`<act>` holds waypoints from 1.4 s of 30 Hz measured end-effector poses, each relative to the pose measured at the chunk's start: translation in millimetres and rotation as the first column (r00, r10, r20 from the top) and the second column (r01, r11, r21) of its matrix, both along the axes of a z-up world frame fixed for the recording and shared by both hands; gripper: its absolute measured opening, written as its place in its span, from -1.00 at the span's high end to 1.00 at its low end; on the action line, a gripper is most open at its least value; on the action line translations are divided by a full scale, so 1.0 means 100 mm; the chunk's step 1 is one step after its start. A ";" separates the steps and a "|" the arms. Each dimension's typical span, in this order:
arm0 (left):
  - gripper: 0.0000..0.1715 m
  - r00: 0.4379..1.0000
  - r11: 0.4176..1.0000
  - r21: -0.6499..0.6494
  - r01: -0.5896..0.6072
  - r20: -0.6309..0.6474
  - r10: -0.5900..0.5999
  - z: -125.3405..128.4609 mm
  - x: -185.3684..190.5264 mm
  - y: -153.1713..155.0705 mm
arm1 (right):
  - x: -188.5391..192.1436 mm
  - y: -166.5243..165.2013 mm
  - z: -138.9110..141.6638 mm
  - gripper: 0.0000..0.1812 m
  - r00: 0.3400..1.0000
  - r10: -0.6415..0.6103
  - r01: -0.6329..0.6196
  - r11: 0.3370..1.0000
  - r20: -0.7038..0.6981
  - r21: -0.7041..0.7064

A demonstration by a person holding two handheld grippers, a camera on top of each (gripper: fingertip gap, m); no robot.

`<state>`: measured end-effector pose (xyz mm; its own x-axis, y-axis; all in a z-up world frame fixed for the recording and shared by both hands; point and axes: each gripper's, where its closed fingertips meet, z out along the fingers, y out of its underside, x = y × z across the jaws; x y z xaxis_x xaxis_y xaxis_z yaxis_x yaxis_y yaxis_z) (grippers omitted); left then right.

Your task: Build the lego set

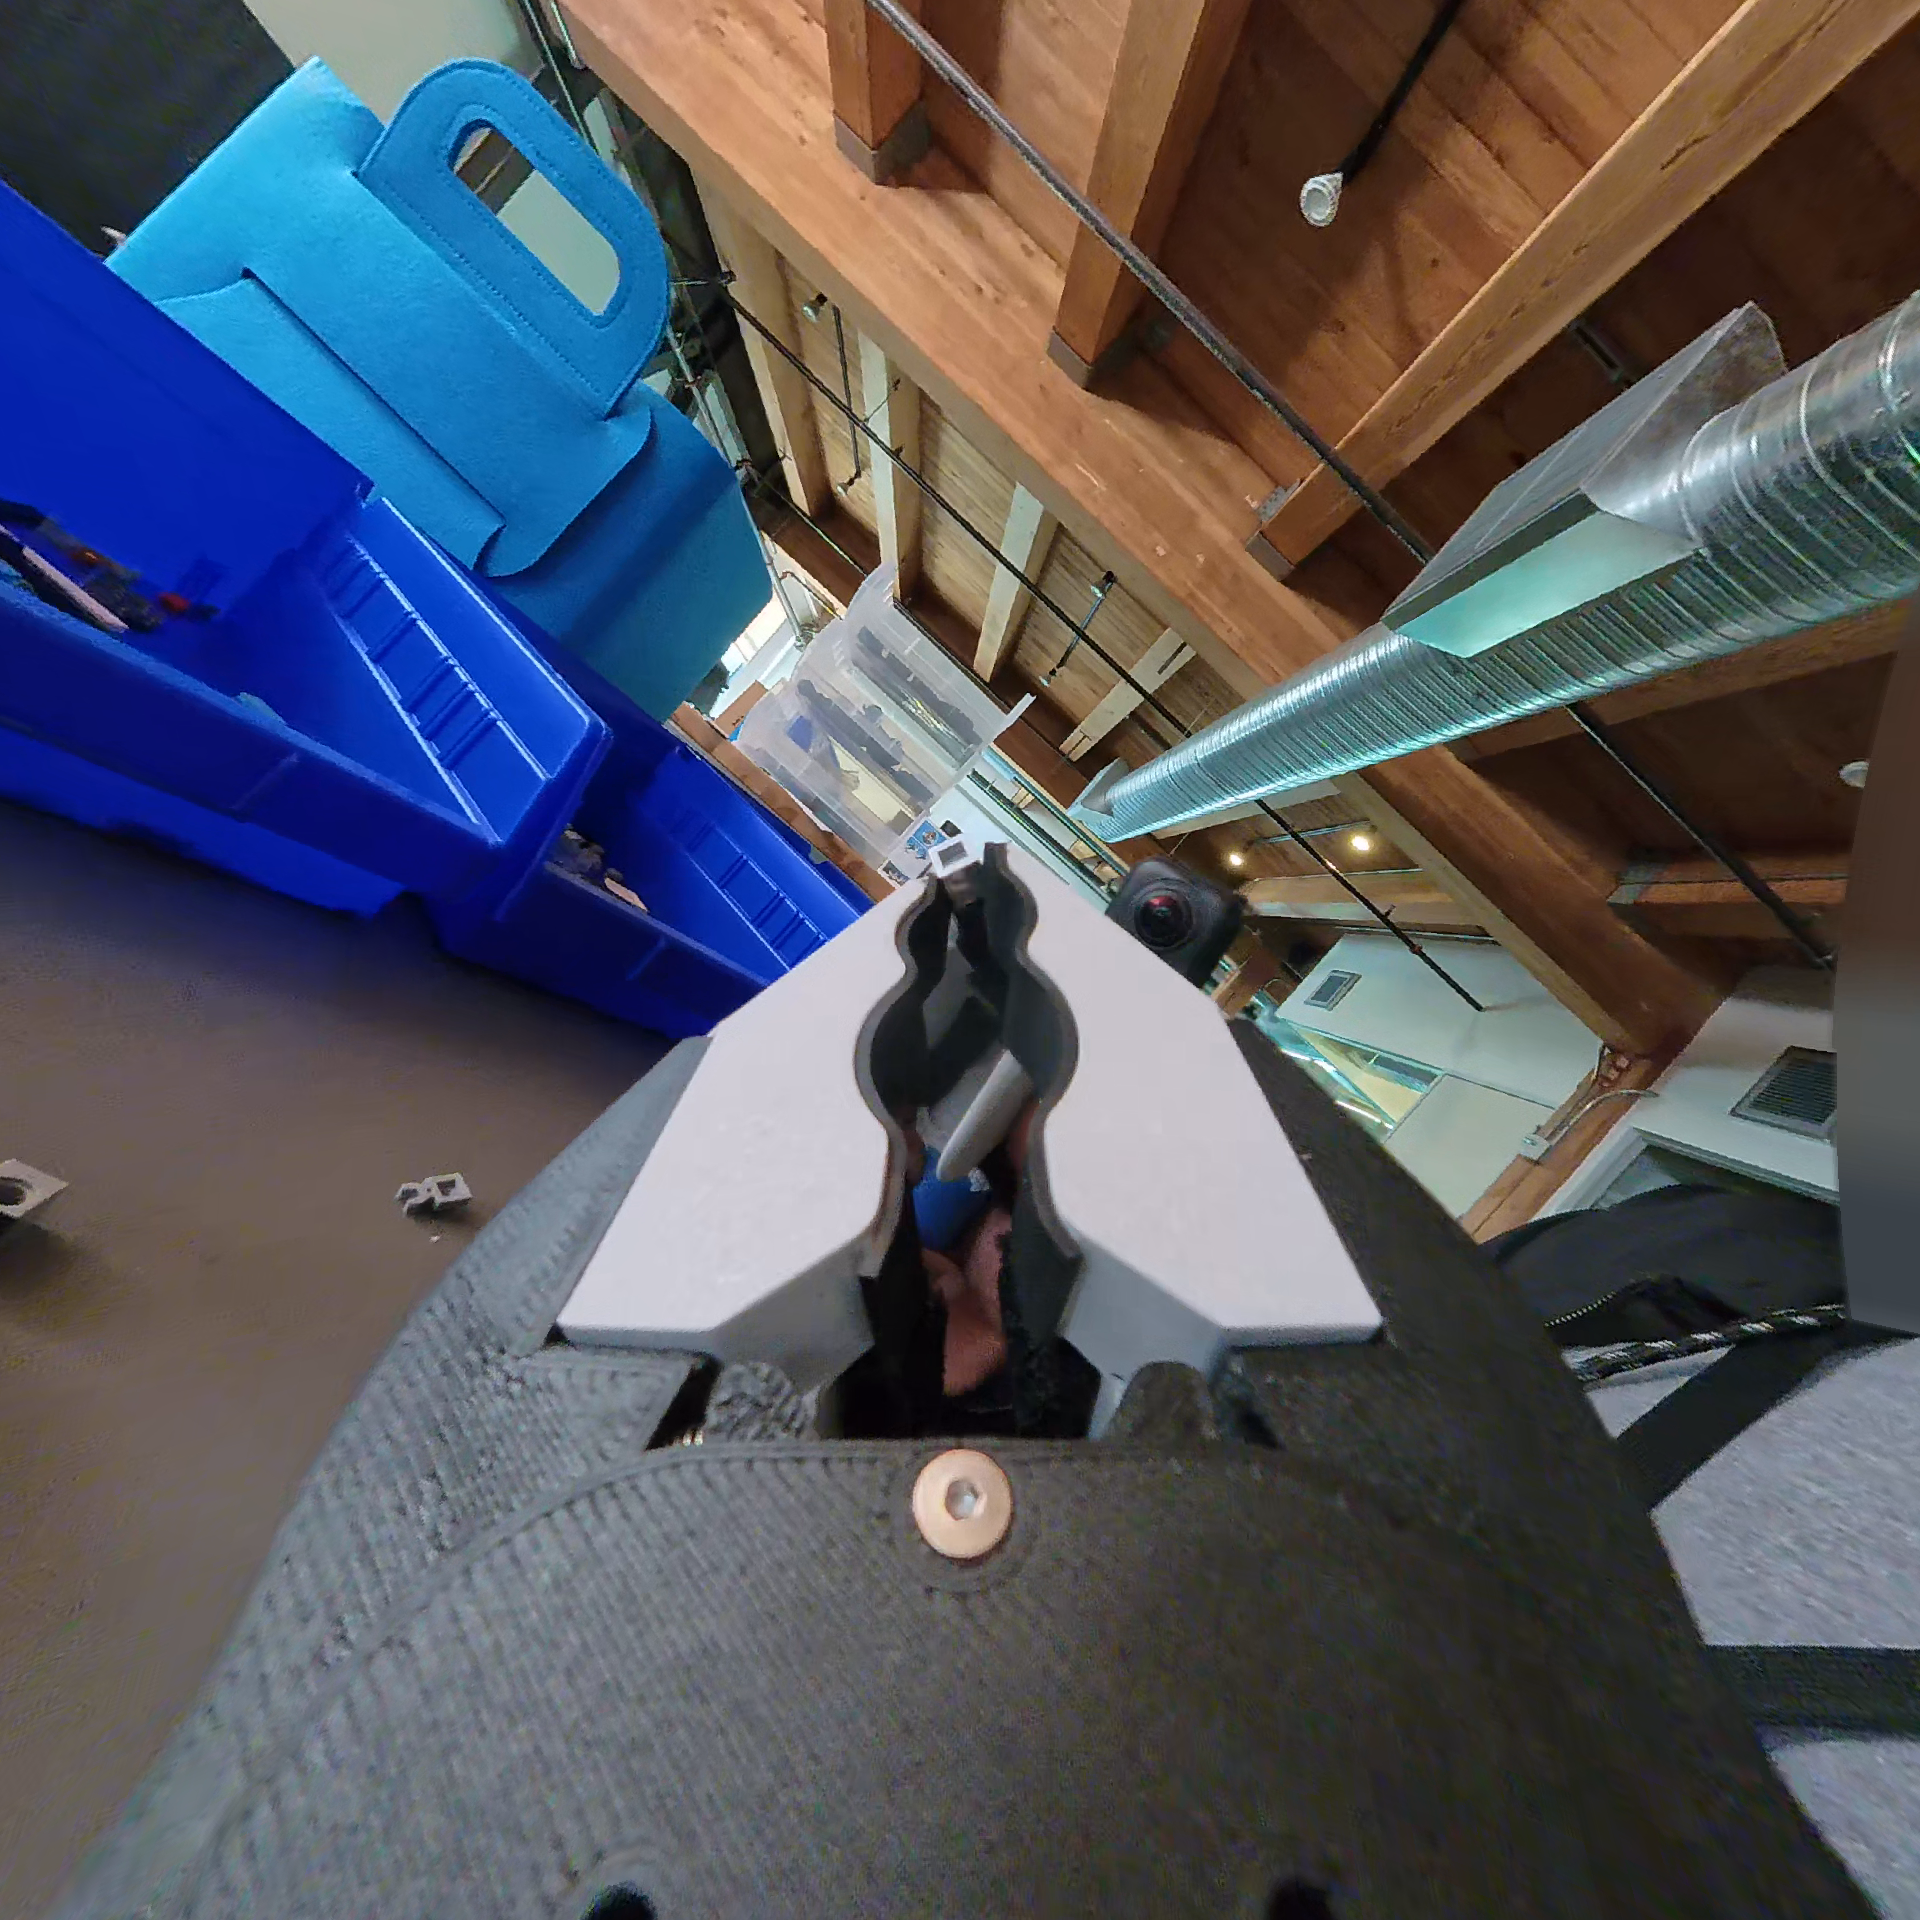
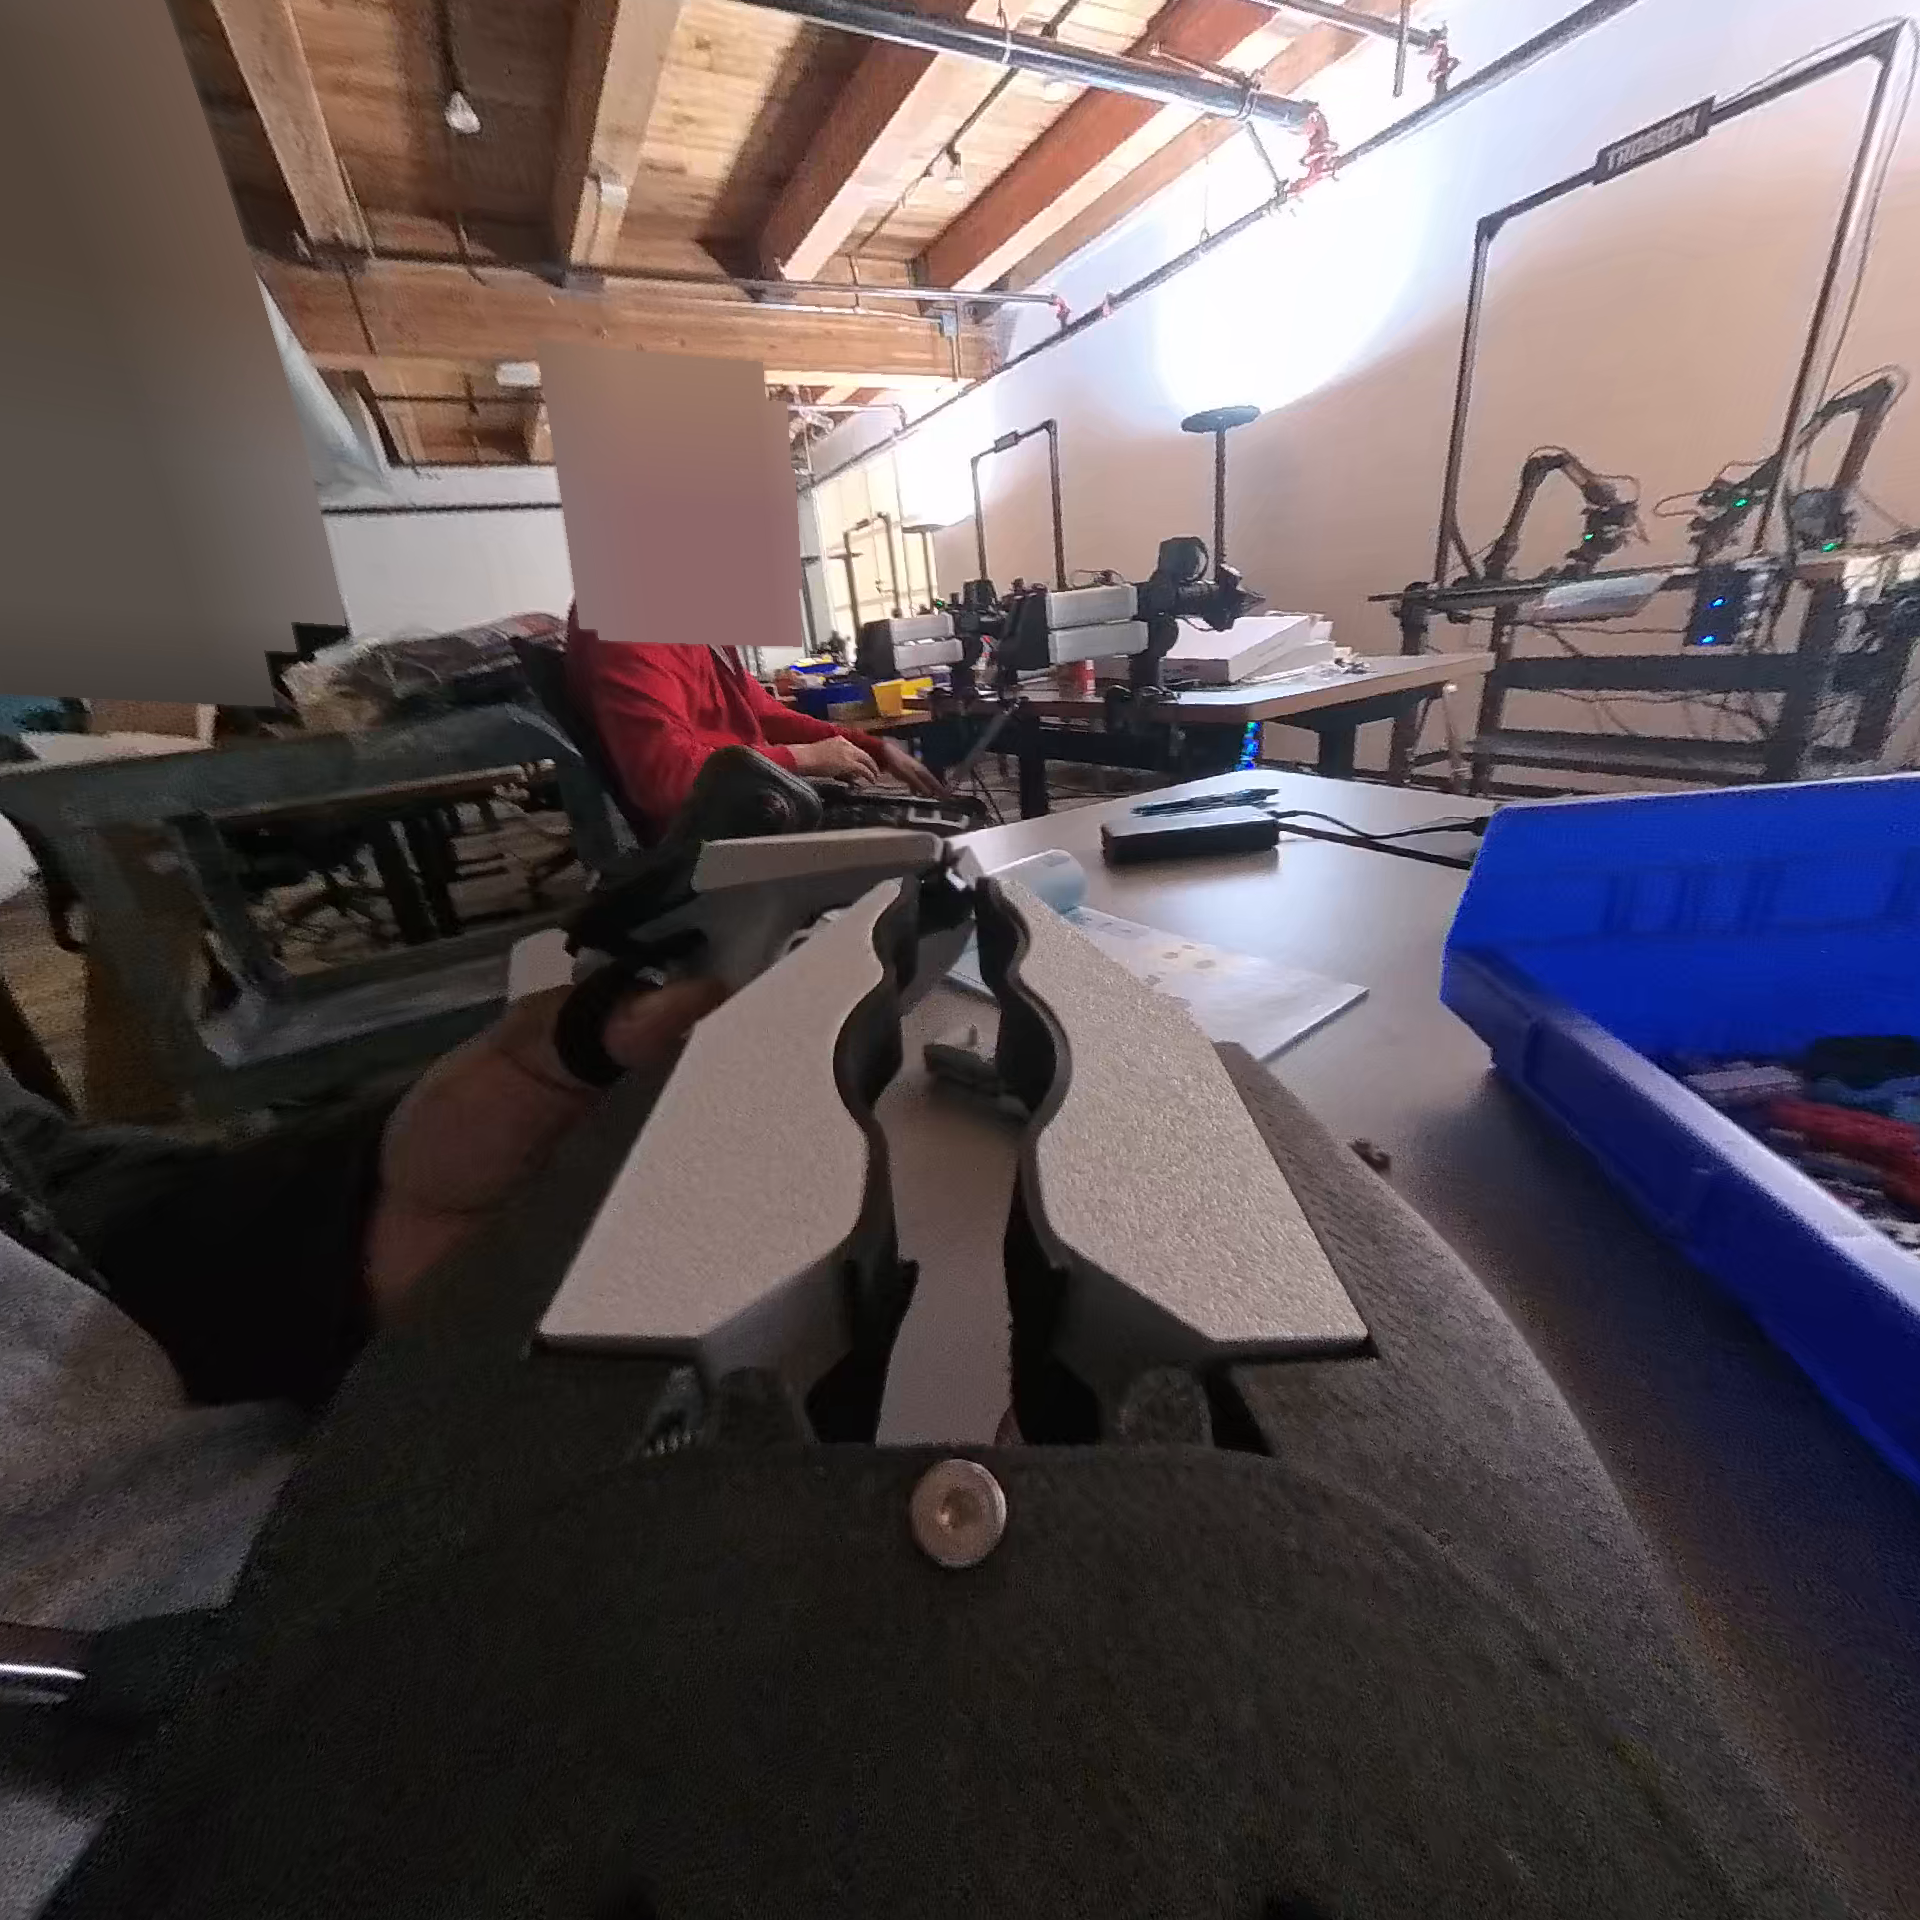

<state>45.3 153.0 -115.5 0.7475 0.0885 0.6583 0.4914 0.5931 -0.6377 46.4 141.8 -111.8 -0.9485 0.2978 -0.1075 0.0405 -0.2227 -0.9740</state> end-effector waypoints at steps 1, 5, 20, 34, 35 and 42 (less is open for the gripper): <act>0.90 1.000 1.000 -0.001 0.000 -0.006 0.000 0.00 0.01 0.00 | 0.00 0.00 0.01 0.87 1.000 0.013 -0.012 1.000 0.019 -0.016; 0.91 0.999 0.999 0.035 0.015 0.037 -0.017 0.00 0.00 0.00 | 0.00 0.00 0.00 0.87 1.000 -0.019 0.019 1.000 -0.024 0.000; 0.90 0.981 0.983 0.162 0.084 0.161 -0.111 0.01 0.00 -0.01 | -0.01 0.00 -0.04 0.86 0.820 -0.220 0.374 0.905 -0.529 0.203; 0.85 0.964 0.975 0.148 0.164 0.186 -0.190 0.02 0.02 0.03 | 0.03 0.08 -0.01 0.90 0.797 -0.141 0.334 0.913 -0.587 0.235; 0.85 0.963 0.975 0.148 0.167 0.188 -0.194 0.02 0.02 0.03 | 0.03 0.08 -0.01 0.90 0.796 -0.137 0.333 0.913 -0.589 0.237; 0.89 0.953 0.968 0.160 0.193 0.203 -0.224 0.02 0.03 0.05 | 0.04 0.07 -0.05 0.90 0.775 -0.116 0.344 0.903 -0.622 0.259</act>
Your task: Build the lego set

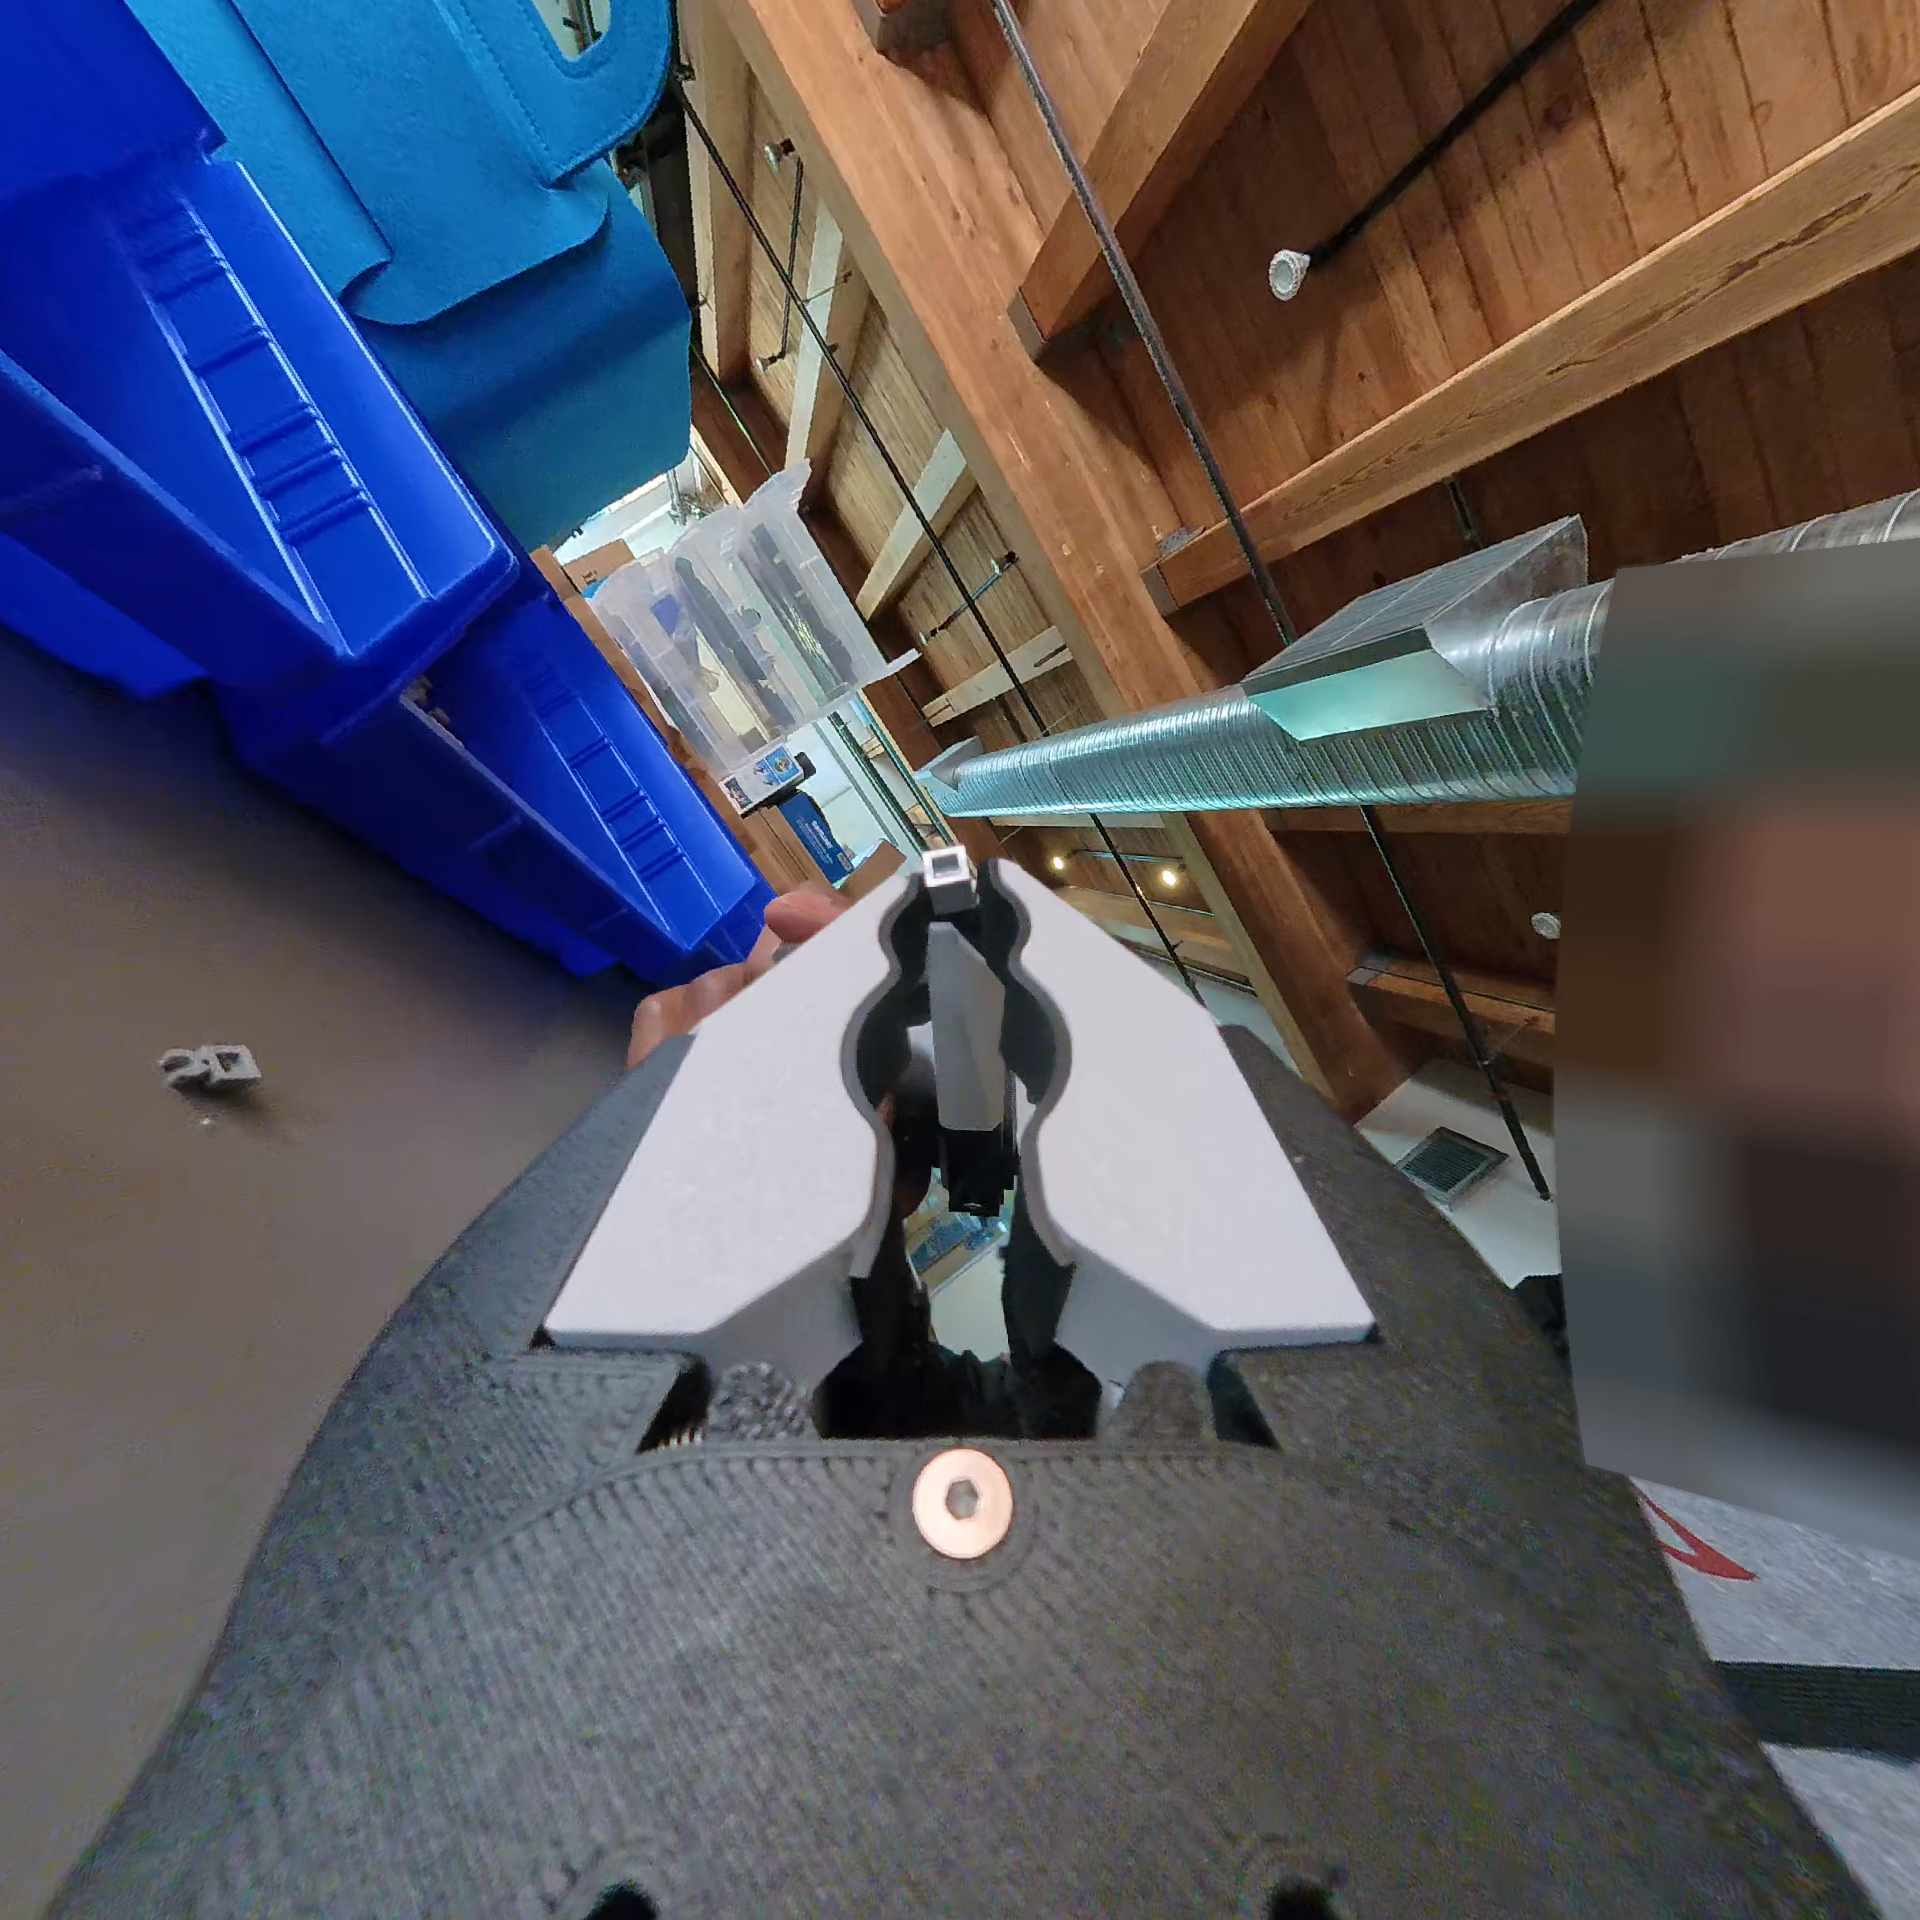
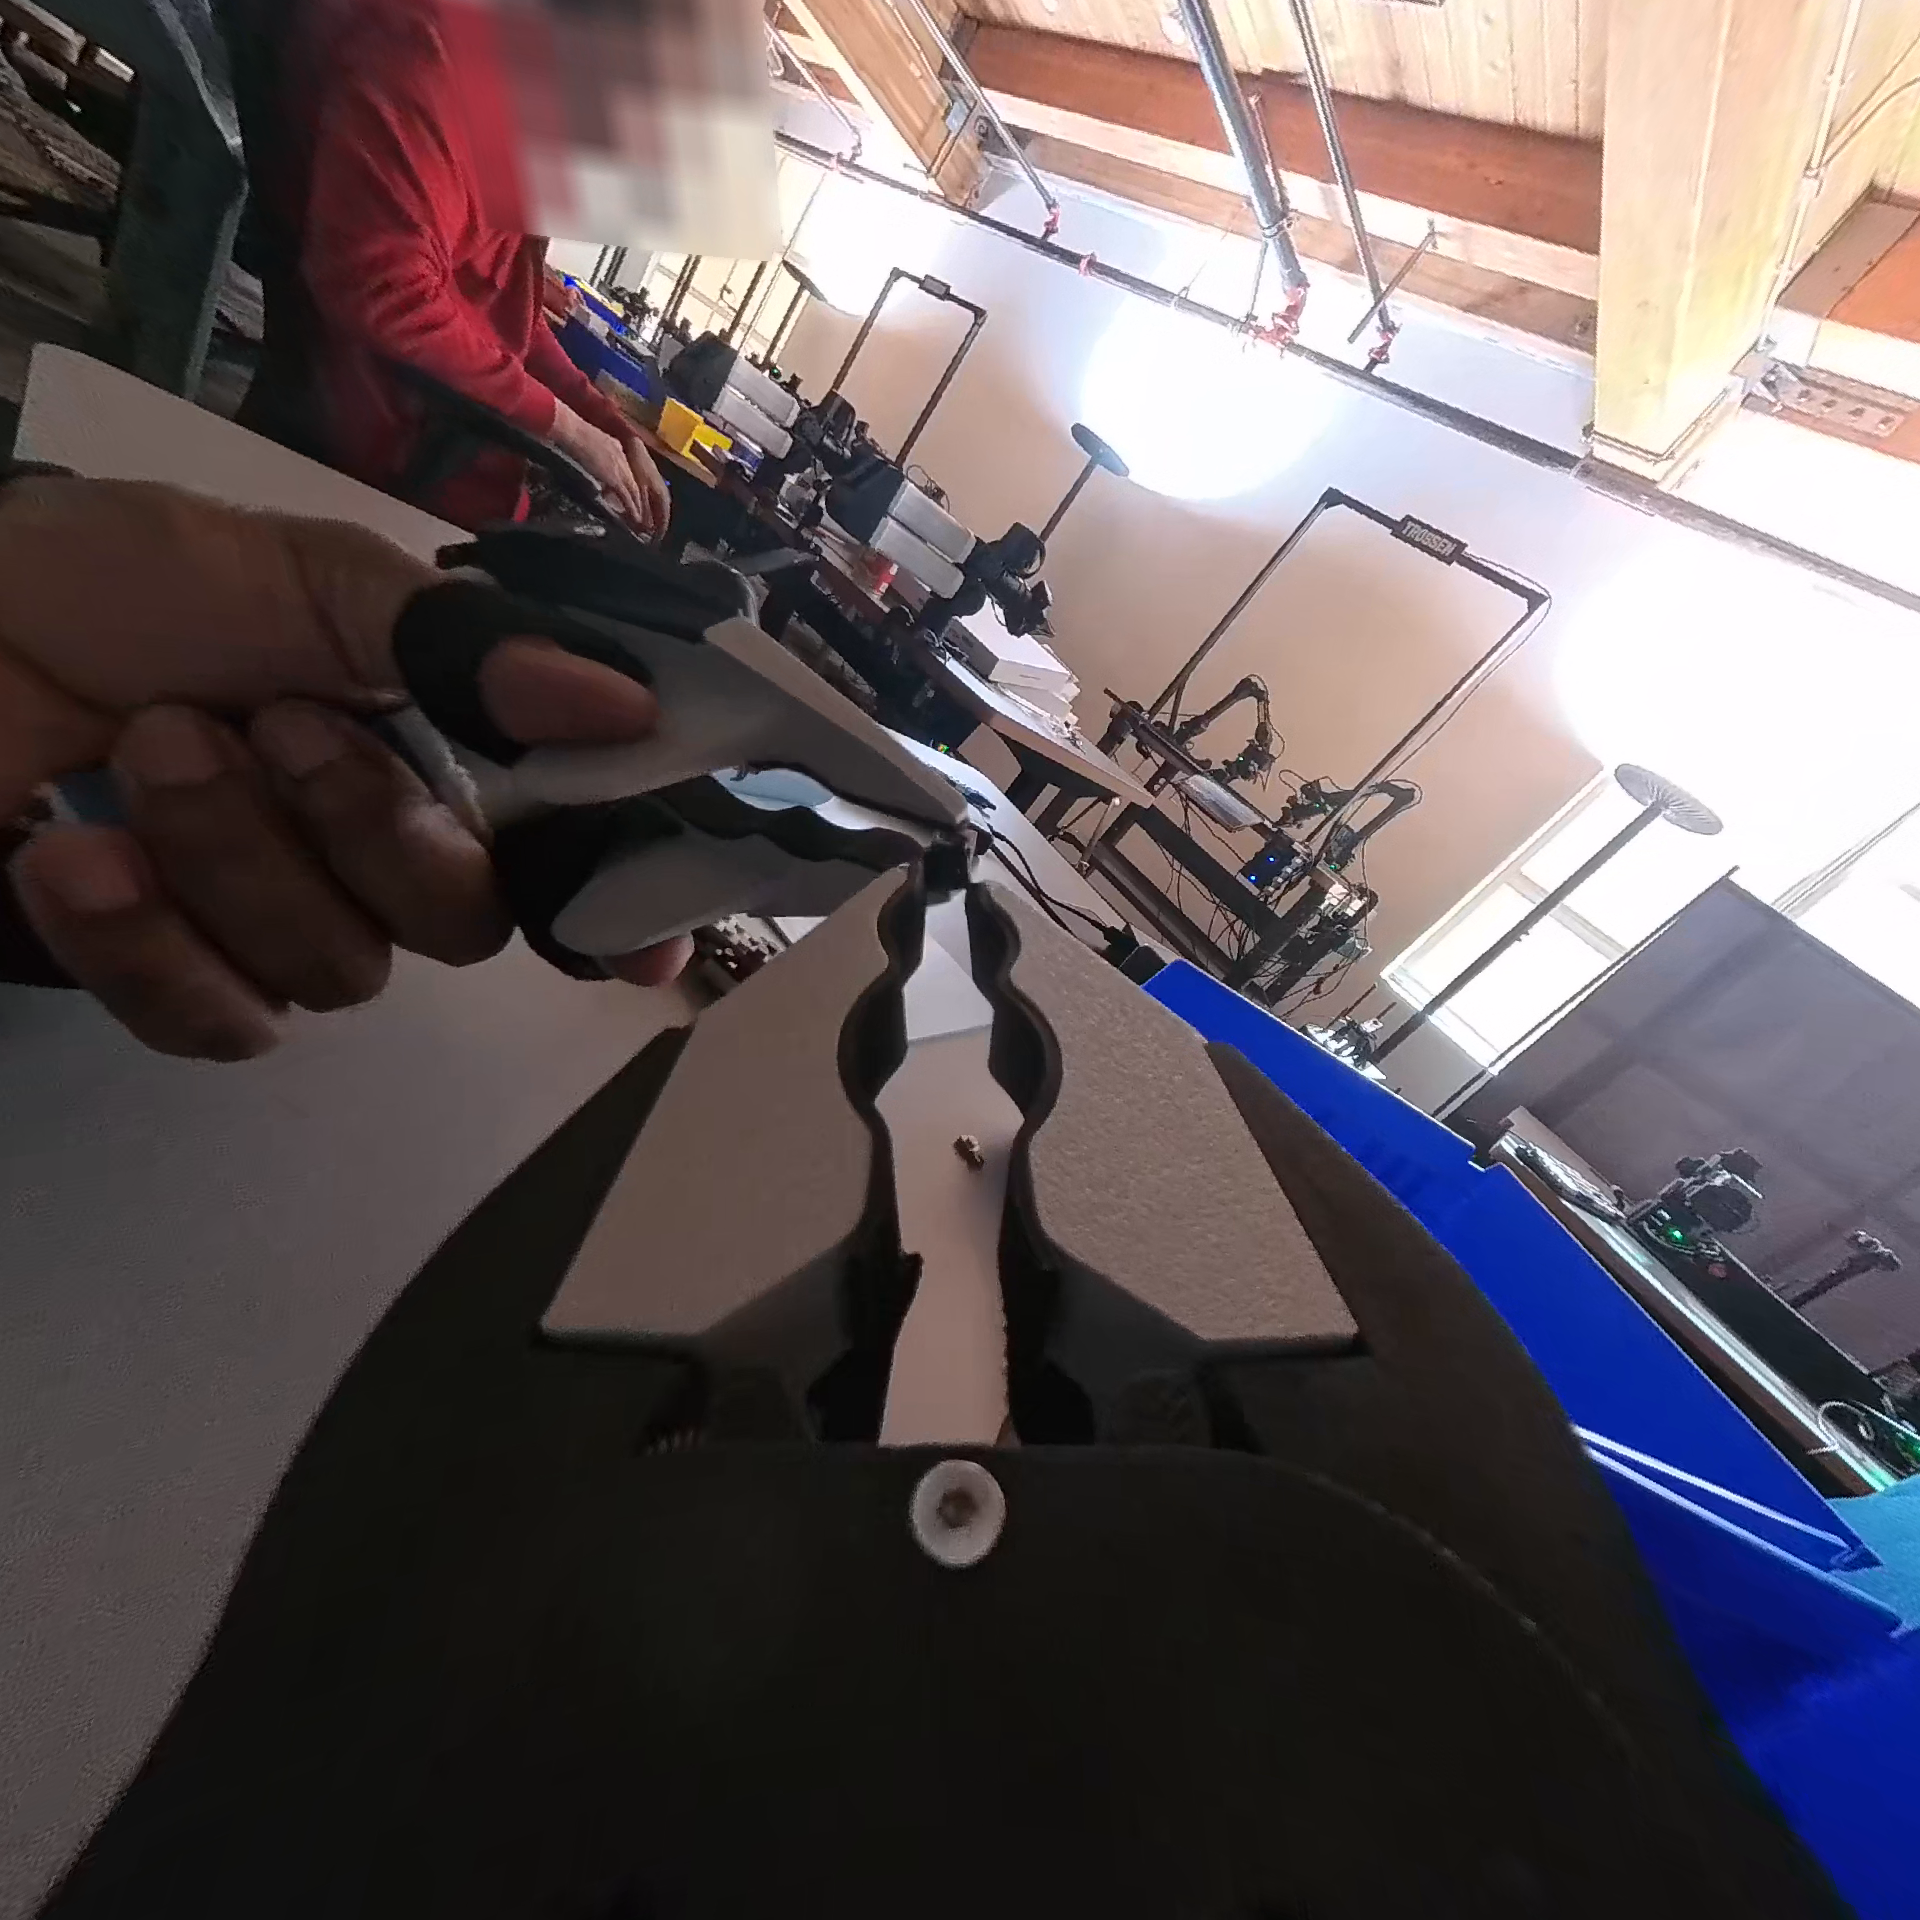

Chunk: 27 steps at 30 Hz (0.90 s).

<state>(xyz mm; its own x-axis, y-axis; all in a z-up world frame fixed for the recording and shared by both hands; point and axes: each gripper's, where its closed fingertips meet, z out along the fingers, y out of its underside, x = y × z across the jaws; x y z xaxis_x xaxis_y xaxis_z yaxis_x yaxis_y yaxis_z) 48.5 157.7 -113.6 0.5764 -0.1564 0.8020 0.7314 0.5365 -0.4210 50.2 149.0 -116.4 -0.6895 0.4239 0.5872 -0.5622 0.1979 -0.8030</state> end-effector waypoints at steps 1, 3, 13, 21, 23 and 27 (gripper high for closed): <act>0.90 1.000 1.000 -0.001 0.004 0.002 -0.004 0.00 0.00 0.01 | 0.00 0.00 0.00 0.90 1.000 -0.001 0.001 1.000 -0.005 0.003; 0.91 1.000 1.000 -0.002 0.002 0.000 -0.002 0.00 0.00 0.00 | 0.01 0.00 0.00 0.90 1.000 -0.003 0.003 1.000 -0.011 0.006; 0.91 0.999 0.999 -0.012 -0.031 -0.045 0.031 0.01 0.01 0.00 | 0.04 0.00 0.03 0.88 0.998 -0.016 0.016 1.000 -0.067 0.002; 0.90 0.998 0.999 -0.033 -0.041 -0.059 0.039 0.00 0.02 0.02 | 0.05 0.00 0.05 0.89 0.997 -0.021 0.020 1.000 -0.074 -0.009; 0.90 0.995 0.997 -0.054 -0.061 -0.081 0.057 0.00 0.02 0.02 | 0.04 0.00 0.06 0.90 0.999 -0.008 0.008 1.000 -0.042 -0.022; 0.90 0.990 0.994 -0.068 -0.087 -0.114 0.079 0.01 0.02 0.02 | 0.04 0.00 0.07 0.90 0.997 0.034 -0.030 0.997 0.062 -0.070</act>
